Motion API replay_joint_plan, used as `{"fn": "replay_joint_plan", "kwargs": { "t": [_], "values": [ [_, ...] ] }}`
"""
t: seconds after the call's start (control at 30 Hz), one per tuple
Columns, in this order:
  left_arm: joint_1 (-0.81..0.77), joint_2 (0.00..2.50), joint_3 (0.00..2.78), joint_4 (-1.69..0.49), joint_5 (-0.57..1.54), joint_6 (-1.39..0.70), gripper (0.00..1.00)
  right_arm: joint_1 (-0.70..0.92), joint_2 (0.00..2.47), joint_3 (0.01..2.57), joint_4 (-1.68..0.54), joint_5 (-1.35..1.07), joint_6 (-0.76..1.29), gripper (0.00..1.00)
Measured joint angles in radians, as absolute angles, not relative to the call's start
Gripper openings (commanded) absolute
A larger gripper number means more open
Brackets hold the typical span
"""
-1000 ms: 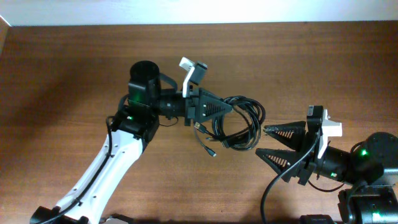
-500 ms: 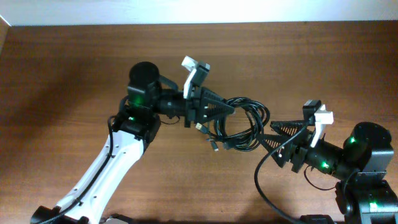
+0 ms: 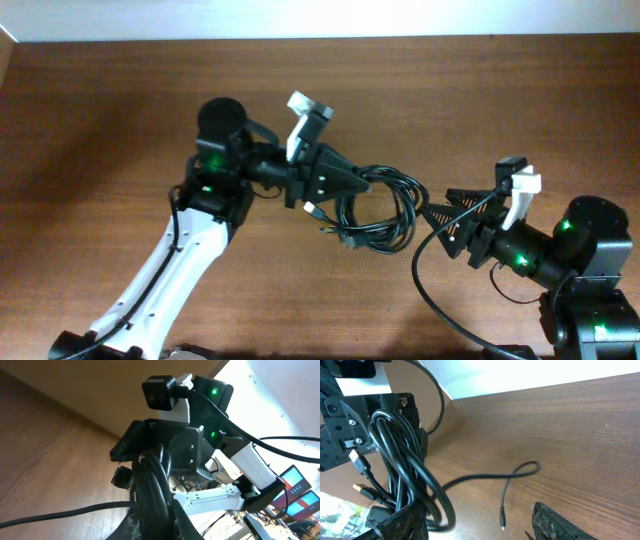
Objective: Untangle cables
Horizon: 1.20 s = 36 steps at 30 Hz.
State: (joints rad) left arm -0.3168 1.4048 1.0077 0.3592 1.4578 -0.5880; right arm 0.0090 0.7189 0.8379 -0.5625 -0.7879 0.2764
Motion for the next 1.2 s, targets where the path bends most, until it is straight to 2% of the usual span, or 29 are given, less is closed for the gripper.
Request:
{"fn": "replay_joint_plan", "kwargs": {
  "t": [0.43, 0.77, 1.03, 1.2],
  "values": [
    [-0.333, 1.405, 1.008, 0.359, 1.424, -0.630, 0.00, 0.009, 0.810, 0.838, -0.598, -0.741, 0.253, 0.68],
    [-0.420, 1.405, 1.008, 0.360, 1.404, -0.630, 0.00, 0.009, 0.860, 0.838, -0.588, -0.726, 0.228, 0.68],
    [-0.432, 1.405, 1.008, 0.360, 1.407, -0.633, 0.00, 0.009, 0.863, 0.838, -0.640, -0.457, 0.258, 0.68],
    [-0.410, 1.405, 1.008, 0.360, 1.411, -0.633, 0.00, 0.009, 0.816, 0.838, -0.649, -0.501, 0.264, 0.69]
  ]
}}
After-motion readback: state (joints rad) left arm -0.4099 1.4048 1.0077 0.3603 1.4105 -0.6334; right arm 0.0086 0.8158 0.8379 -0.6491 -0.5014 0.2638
